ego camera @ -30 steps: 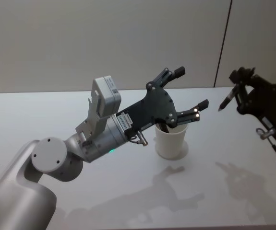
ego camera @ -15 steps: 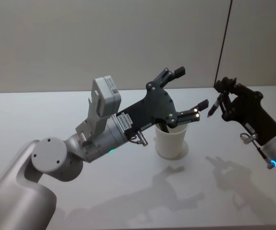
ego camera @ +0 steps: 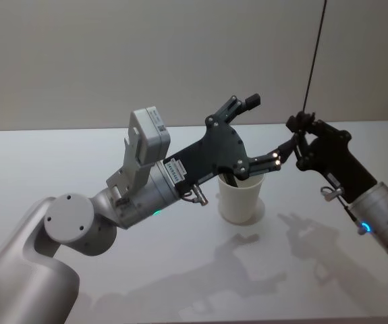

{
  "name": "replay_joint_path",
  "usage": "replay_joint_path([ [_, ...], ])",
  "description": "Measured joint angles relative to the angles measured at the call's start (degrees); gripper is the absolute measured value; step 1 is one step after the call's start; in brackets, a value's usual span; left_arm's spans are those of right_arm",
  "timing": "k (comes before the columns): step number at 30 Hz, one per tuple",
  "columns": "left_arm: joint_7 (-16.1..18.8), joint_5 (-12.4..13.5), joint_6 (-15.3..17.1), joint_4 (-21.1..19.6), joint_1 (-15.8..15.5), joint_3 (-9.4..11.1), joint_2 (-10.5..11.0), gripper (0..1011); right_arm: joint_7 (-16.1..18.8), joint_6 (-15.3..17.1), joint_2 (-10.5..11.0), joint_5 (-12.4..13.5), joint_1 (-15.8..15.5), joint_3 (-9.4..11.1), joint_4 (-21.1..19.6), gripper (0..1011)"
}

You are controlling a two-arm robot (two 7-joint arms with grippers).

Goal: Place the pen into the pen holder.

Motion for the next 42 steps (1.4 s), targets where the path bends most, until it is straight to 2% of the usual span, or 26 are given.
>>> replay_joint_path([
  [17,0.0,0.0,0.0,0.0,0.0,0.0,0.0,1003,0.61,-2.4,-2.69,-0.64,4.38,-1.55,7.21,130],
  [29,0.0,0.0,0.0,0.0,0.0,0.0,0.0,1003,0.53,-3.51,-4.53,-2.22,7.48,-2.73,12.37,133],
  [33,0.0,0.0,0.0,0.0,0.0,0.0,0.0,1003,0.35,-3.71,-5.04,-2.84,8.33,-3.09,13.84,203],
  [34,0.0,0.0,0.0,0.0,0.0,0.0,0.0,1003,0.31,-3.72,-5.13,-2.93,8.49,-3.16,14.1,257],
  [37,0.0,0.0,0.0,0.0,0.0,0.0,0.0,1003,0.19,-3.75,-5.37,-3.26,8.88,-3.32,14.75,329],
  [38,0.0,0.0,0.0,0.0,0.0,0.0,0.0,1003,0.14,-3.75,-5.48,-3.36,9.05,-3.4,15.02,388],
  [42,0.0,0.0,0.0,0.0,0.0,0.0,0.0,1003,0.07,-3.74,-5.61,-3.53,9.31,-3.5,15.34,506],
])
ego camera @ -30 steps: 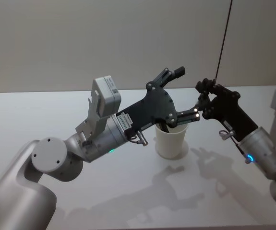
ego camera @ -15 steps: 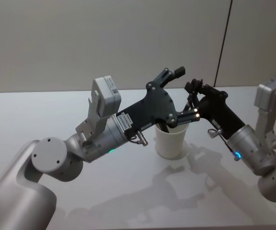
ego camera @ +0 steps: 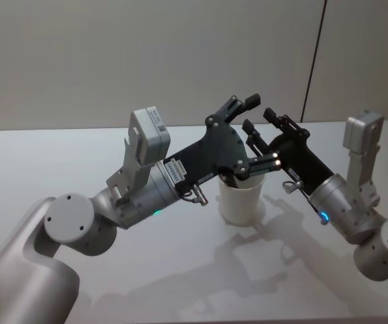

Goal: Place the pen into the pen holder.

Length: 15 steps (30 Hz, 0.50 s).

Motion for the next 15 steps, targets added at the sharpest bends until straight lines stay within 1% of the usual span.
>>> replay_joint_path([
  [5,0.0,0.0,0.0,0.0,0.0,0.0,0.0,1003,-0.09,0.16,-0.11,-0.06,0.21,-0.07,0.15,647],
  [6,0.0,0.0,0.0,0.0,0.0,0.0,0.0,1003,-0.12,0.23,-0.12,-0.06,0.21,-0.08,0.15,708],
  [8,0.0,0.0,0.0,0.0,0.0,0.0,0.0,1003,-0.14,0.29,-0.12,-0.06,0.22,-0.09,0.15,739],
  [14,0.0,0.0,0.0,0.0,0.0,0.0,0.0,1003,-0.25,0.62,-0.08,0.03,0.16,-0.1,-0.24,922],
  [15,0.0,0.0,0.0,0.0,0.0,0.0,0.0,1003,-0.26,0.66,-0.07,0.05,0.14,-0.1,-0.29,973],
])
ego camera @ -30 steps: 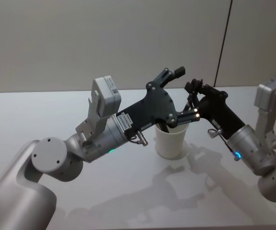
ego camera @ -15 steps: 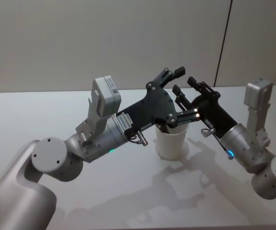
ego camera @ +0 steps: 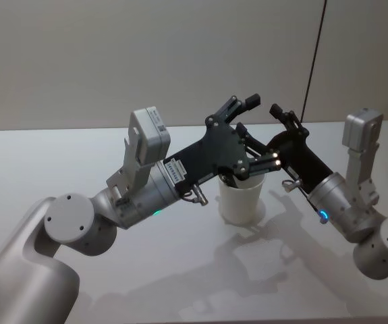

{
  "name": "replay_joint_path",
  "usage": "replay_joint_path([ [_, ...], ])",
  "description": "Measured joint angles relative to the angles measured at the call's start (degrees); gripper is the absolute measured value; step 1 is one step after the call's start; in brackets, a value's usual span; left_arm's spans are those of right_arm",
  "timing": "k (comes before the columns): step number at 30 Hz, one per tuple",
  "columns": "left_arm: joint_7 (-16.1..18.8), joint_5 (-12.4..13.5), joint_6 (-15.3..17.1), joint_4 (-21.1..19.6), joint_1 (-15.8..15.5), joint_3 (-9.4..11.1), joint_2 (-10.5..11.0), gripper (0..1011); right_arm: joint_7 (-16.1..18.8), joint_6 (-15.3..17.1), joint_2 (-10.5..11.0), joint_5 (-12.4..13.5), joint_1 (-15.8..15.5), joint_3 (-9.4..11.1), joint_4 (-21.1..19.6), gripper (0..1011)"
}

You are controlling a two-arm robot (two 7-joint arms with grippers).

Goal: Place the pen into the pen holder.

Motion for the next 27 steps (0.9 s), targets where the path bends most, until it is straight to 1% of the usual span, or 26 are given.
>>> replay_joint_path([
  [1,0.0,0.0,0.0,0.0,0.0,0.0,0.0,1003,-0.01,0.02,0.0,0.01,-0.03,0.0,-0.07,973],
  [2,0.0,0.0,0.0,0.0,0.0,0.0,0.0,1003,-0.03,0.07,0.02,0.04,-0.06,0.01,-0.16,1000],
  [27,0.0,0.0,0.0,0.0,0.0,0.0,0.0,1003,-0.19,0.46,0.13,0.25,-0.31,0.05,-0.78,1001],
])
